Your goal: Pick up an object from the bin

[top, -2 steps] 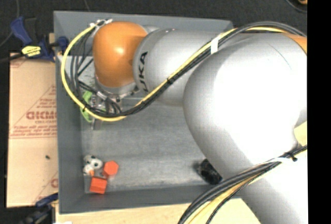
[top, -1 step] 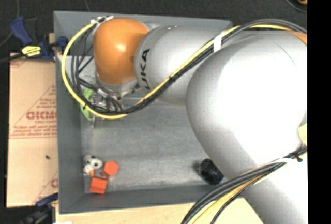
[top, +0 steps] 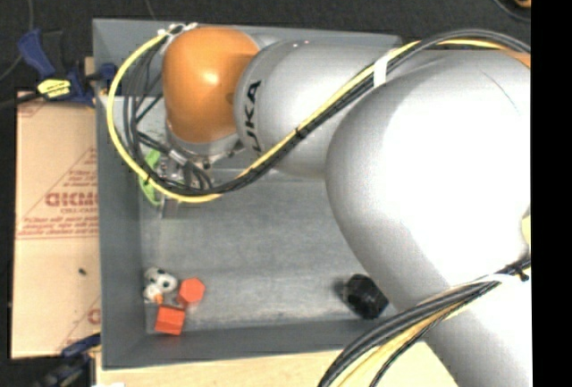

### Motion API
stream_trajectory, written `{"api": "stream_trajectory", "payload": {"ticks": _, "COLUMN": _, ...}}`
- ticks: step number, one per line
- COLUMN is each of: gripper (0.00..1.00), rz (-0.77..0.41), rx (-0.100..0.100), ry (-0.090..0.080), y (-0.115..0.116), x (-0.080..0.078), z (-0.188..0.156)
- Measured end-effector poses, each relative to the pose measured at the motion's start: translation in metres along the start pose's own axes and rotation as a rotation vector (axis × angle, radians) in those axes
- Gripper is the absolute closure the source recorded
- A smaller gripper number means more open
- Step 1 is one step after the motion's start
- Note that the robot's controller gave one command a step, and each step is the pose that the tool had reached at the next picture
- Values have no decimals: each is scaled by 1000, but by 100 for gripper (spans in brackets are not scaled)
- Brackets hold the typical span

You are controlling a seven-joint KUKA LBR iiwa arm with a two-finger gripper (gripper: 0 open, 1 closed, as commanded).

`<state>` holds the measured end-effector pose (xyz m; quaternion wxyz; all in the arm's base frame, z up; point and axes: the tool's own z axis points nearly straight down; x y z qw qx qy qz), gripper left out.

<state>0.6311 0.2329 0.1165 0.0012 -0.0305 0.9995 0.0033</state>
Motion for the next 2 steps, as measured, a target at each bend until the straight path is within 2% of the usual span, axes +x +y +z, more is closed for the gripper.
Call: {"api": "stream_trajectory", "payload": {"ticks": 2, "gripper": 100, "rz": 0, "rx": 1, "ry": 4, "y": 0, "x": 1, "z": -19}}
